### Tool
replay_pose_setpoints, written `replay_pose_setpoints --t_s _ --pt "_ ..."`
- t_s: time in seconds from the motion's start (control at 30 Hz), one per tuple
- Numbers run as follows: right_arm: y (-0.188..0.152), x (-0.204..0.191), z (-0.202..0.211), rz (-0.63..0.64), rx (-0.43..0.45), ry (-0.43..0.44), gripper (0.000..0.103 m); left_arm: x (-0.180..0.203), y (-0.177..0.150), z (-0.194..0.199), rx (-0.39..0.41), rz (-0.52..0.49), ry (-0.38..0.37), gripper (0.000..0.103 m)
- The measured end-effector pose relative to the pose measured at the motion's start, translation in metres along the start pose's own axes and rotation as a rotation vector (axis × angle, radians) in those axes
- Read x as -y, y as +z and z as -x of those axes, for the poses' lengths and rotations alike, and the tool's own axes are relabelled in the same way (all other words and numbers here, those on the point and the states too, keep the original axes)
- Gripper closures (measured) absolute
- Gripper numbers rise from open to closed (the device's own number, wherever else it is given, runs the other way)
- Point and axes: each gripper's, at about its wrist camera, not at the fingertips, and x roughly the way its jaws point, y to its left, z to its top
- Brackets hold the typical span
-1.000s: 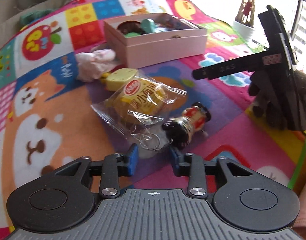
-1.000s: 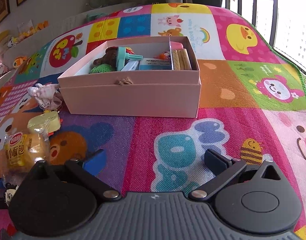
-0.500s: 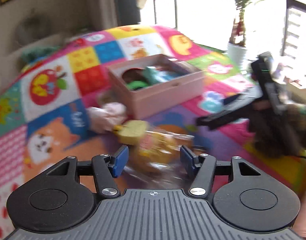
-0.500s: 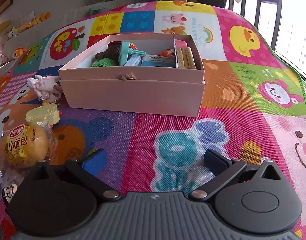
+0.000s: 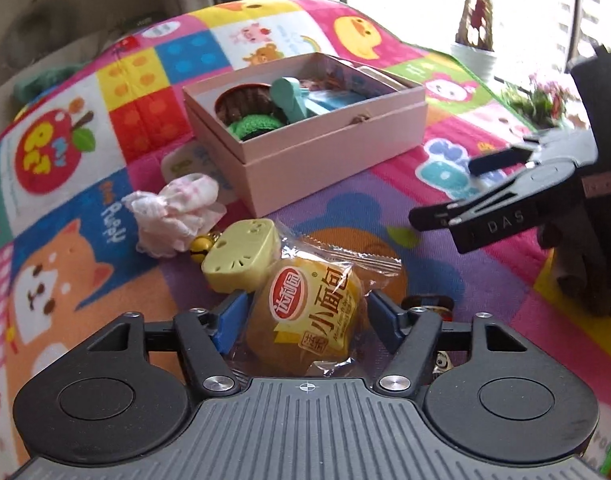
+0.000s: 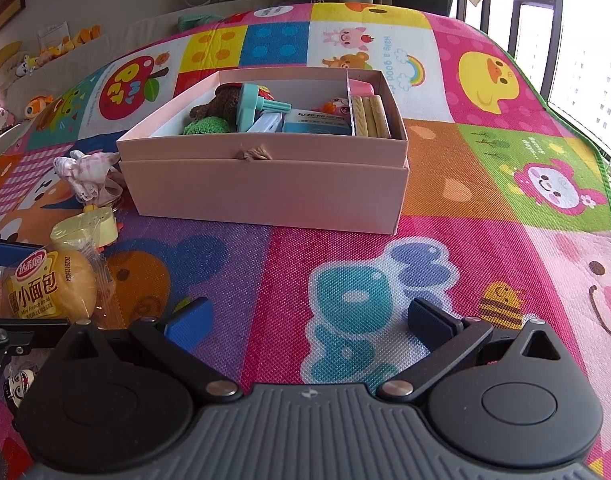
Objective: Organize objects
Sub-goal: 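Move the left tool down to the wrapped bread bun and grasp it, then hold the bread bun with left tool while right grasps the wind-up boy figurine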
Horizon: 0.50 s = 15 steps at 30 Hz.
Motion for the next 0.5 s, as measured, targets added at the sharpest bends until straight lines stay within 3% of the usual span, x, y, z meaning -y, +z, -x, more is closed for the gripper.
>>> replay_pose_setpoints --t_s 0.13,0.2,0.27,0.33,0.5 --pt "0.002 0.011 0.005 -0.050 0.016 0.050 0.000 -0.019 -0.006 0.013 0.007 0.160 -0.037 0.042" --pt "0.003 0.014 0.011 -0.064 0.010 0.097 0.000 -0.026 -0.013 0.026 0.023 0.222 -0.015 0.042" --pt "0.003 0.009 0.026 -0.048 0.003 0.210 0.000 -0.032 -0.020 0.037 0.036 0.263 0.039 0.043" --pt "0.001 -0.008 0.043 0.028 -0.005 0.323 0.000 -0.039 -0.027 0.045 0.041 0.320 0.066 0.043" --pt "-0.012 -0.064 0.059 0.236 -0.027 0.422 0.000 -0.047 -0.036 0.050 0.034 0.385 0.076 0.043"
